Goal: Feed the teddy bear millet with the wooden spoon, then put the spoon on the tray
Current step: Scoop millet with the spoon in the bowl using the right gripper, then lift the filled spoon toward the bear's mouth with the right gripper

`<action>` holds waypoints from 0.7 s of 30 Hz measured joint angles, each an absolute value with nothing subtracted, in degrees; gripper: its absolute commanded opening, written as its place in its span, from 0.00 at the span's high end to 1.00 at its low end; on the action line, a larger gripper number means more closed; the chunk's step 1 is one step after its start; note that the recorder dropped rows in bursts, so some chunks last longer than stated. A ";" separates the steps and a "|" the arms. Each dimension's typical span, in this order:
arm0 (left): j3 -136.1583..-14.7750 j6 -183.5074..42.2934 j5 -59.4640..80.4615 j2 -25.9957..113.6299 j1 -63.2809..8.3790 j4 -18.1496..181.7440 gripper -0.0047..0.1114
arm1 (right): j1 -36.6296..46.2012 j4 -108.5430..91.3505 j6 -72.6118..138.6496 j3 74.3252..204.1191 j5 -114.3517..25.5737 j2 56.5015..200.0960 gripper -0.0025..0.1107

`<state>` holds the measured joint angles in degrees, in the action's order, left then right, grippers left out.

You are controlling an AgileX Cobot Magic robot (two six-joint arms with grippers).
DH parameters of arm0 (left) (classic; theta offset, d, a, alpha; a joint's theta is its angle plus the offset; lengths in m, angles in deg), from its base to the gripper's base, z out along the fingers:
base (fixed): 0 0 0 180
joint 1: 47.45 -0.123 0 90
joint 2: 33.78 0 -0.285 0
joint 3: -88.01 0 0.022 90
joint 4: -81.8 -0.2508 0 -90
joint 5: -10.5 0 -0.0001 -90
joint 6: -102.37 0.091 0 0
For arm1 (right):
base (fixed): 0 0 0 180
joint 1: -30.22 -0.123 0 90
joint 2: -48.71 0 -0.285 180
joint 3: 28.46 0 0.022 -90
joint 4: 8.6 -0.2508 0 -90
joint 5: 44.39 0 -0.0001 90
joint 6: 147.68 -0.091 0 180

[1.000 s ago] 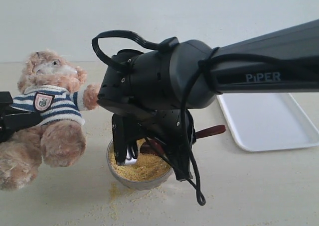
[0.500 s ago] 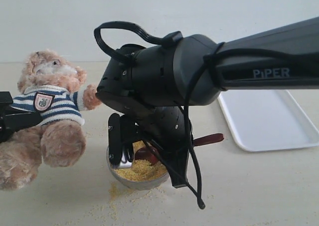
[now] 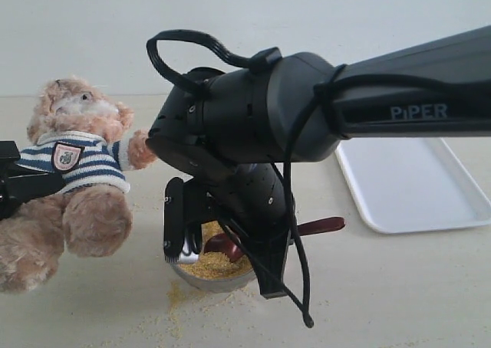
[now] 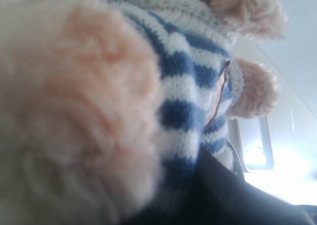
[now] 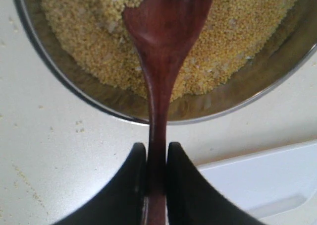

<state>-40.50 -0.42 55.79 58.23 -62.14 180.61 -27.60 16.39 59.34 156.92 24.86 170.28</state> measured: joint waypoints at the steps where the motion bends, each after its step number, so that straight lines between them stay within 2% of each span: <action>1: -40.50 -0.42 55.79 58.23 -62.14 180.61 0.92 | -27.60 16.31 59.34 156.92 24.75 170.06 0.98; 14: -40.50 -0.42 55.79 58.23 -62.14 180.47 0.92 | -27.51 16.18 59.34 156.92 24.19 167.08 0.98; 21: -40.50 -3.99 57.70 58.33 -62.14 176.05 0.92 | -22.79 10.42 59.34 156.92 24.92 166.84 0.98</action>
<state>-40.50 -3.99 57.70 58.33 -62.14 176.05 -22.79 10.42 59.34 156.92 24.92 166.84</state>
